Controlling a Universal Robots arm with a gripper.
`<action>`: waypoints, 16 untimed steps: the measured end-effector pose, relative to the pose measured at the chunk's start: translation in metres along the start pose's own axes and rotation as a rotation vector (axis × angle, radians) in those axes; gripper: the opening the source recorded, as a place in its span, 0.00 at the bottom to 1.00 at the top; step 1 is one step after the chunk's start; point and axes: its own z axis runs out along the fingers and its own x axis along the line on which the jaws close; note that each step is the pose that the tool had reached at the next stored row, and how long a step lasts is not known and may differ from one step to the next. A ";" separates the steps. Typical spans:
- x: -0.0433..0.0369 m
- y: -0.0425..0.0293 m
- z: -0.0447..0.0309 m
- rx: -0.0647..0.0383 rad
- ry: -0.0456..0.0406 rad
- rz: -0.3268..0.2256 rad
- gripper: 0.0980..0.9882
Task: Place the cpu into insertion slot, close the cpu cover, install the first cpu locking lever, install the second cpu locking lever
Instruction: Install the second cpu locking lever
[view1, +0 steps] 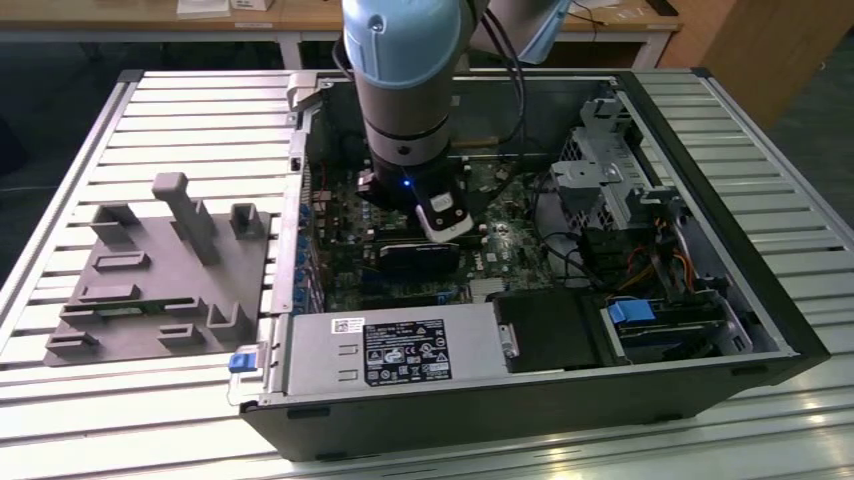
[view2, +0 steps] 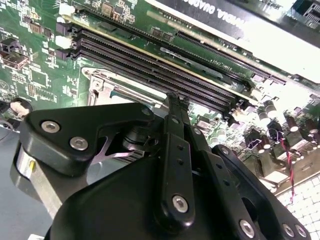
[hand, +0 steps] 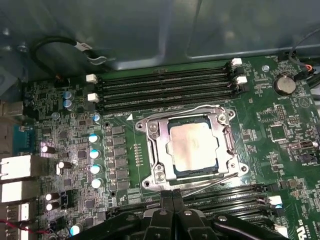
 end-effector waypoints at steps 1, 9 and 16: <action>0.0000 -0.0001 0.0001 0.000 0.0016 -0.006 0.01; 0.0012 -0.0022 0.0042 -0.004 0.0070 -0.024 0.01; 0.0083 -0.0042 0.0074 -0.008 0.0075 -0.024 0.01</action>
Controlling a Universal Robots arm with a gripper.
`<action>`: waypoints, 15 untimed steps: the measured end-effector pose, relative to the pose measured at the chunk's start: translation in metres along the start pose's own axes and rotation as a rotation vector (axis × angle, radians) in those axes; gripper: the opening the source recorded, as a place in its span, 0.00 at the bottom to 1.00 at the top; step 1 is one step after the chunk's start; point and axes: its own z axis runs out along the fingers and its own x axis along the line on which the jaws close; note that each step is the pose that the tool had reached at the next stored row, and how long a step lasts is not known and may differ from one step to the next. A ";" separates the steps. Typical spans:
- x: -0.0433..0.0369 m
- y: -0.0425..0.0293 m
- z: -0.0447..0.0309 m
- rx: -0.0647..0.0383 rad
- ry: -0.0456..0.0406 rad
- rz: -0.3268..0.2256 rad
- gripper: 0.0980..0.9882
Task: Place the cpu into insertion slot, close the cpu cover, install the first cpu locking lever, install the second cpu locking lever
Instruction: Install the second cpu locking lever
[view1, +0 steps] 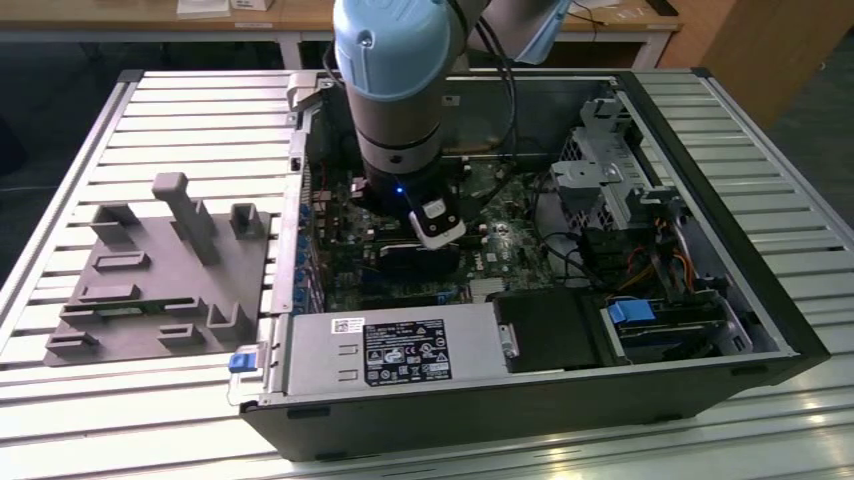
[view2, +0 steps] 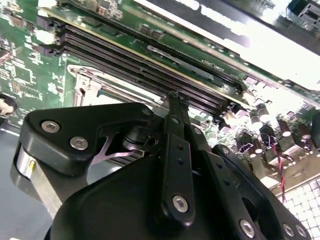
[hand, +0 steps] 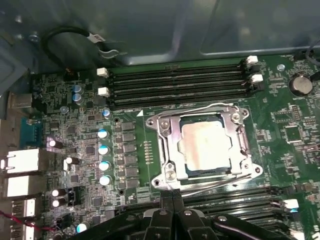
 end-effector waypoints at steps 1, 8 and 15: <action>0.0003 -0.0002 0.0006 -0.002 0.0003 0.000 0.01; 0.0007 -0.0014 0.0046 -0.040 0.0052 0.003 0.01; 0.0026 -0.0023 0.0069 -0.047 0.0061 0.004 0.01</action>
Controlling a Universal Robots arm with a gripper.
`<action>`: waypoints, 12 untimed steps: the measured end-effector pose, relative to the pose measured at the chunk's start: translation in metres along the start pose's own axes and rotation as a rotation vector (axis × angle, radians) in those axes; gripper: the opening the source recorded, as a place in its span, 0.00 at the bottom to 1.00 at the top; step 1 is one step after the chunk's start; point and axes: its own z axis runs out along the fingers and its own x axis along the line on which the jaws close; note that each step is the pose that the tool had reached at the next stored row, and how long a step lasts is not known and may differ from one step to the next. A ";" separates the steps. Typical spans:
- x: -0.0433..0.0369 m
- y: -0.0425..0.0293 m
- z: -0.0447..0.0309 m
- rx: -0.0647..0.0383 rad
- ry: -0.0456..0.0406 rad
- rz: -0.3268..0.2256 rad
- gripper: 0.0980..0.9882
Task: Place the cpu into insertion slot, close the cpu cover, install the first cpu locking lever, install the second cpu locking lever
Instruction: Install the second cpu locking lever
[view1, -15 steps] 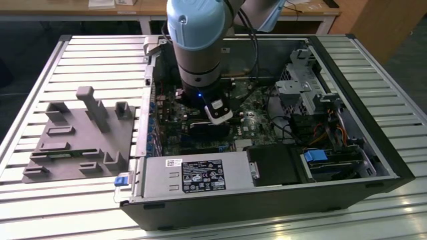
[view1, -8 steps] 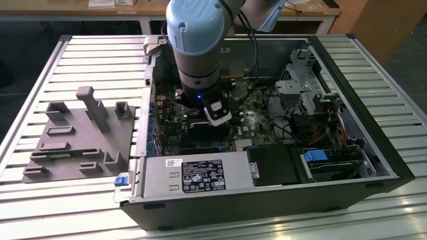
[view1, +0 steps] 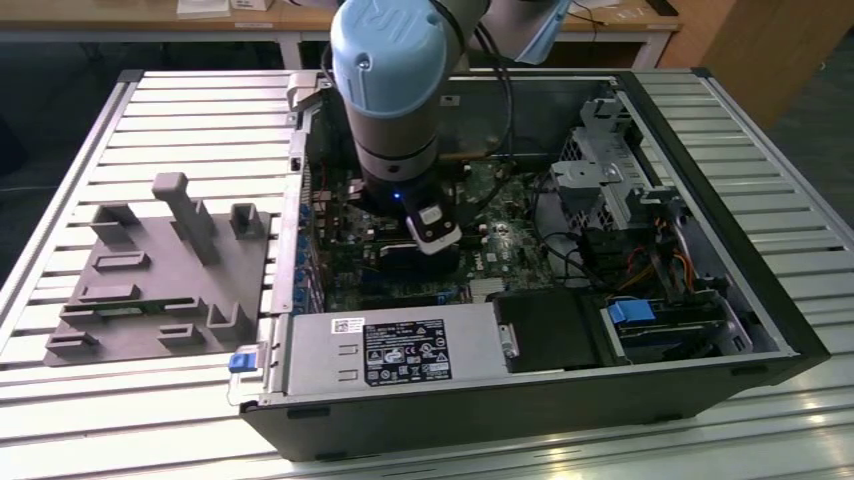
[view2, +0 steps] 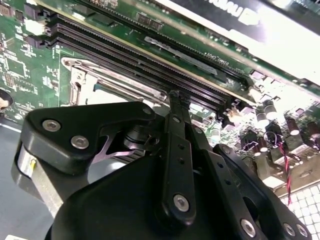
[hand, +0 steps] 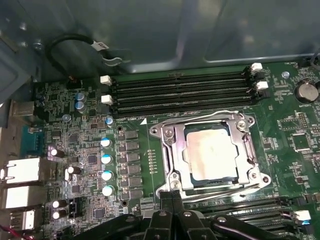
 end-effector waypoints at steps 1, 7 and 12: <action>0.0011 -0.0002 0.0001 0.000 0.0000 0.000 0.01; 0.0055 0.0005 0.0017 0.000 0.0001 0.000 0.01; 0.0064 0.0021 0.0040 0.000 0.0000 0.000 0.01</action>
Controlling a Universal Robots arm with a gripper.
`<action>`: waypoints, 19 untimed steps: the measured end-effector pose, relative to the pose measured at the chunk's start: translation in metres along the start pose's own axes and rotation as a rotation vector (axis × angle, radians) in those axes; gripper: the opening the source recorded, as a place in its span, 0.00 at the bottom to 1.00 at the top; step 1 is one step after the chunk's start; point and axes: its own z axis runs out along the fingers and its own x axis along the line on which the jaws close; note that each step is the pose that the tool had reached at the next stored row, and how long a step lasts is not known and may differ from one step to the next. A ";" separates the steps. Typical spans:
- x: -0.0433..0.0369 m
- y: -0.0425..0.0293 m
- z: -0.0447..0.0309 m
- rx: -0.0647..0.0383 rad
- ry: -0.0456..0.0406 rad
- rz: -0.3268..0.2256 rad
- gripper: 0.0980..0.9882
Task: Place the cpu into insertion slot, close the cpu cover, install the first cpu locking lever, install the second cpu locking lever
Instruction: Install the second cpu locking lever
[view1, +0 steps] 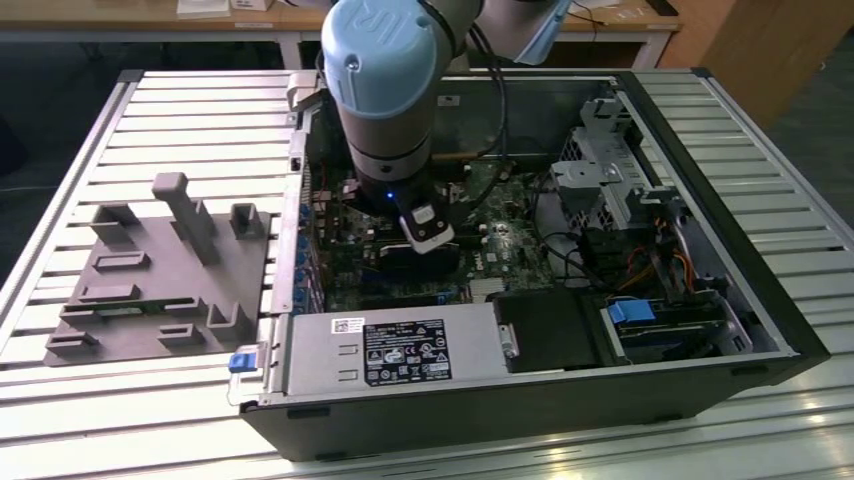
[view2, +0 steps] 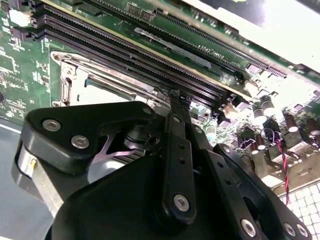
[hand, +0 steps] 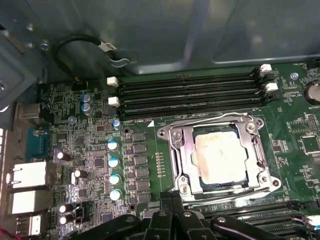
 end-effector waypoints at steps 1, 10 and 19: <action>0.0002 0.0000 0.0007 0.000 0.0000 0.000 0.01; 0.0022 -0.0004 0.0033 0.001 0.0001 0.000 0.01; 0.0021 0.0018 -0.0034 -0.001 0.0002 0.000 0.01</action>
